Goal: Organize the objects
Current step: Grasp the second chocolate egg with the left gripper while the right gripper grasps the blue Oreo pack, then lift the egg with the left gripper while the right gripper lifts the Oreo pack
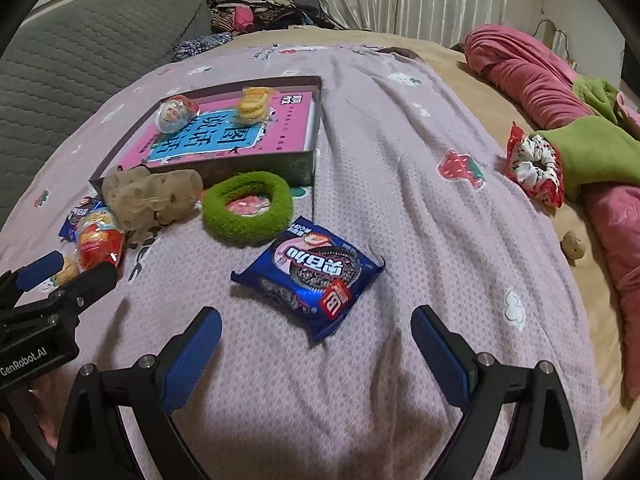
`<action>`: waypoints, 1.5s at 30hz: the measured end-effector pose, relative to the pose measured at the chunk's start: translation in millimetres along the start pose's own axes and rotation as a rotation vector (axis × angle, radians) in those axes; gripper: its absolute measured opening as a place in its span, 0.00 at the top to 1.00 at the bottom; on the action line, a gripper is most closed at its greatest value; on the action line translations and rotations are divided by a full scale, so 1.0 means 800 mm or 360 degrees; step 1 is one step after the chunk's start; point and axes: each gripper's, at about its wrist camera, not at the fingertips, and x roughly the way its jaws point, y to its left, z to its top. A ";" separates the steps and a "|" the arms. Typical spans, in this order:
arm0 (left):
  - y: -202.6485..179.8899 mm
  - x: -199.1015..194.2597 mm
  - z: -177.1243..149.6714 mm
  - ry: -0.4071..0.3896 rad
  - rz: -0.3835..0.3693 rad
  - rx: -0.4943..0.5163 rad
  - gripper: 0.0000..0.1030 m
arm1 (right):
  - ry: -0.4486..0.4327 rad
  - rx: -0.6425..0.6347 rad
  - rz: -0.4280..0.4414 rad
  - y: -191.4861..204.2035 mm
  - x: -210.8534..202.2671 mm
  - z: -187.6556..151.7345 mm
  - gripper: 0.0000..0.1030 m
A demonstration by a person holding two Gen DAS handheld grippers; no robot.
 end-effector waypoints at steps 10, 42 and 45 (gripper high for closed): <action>0.002 0.030 0.014 0.0021 0.0008 -0.0011 0.06 | 0.0023 0.0021 -0.0001 0.004 0.026 0.015 0.07; 0.007 0.060 0.014 0.0111 -0.0026 -0.0045 0.44 | 0.0020 0.0074 0.0079 -0.001 0.039 0.015 0.47; 0.008 0.058 0.014 0.0106 -0.0040 -0.0049 0.45 | 0.0017 0.0082 0.0093 -0.002 0.035 0.013 0.47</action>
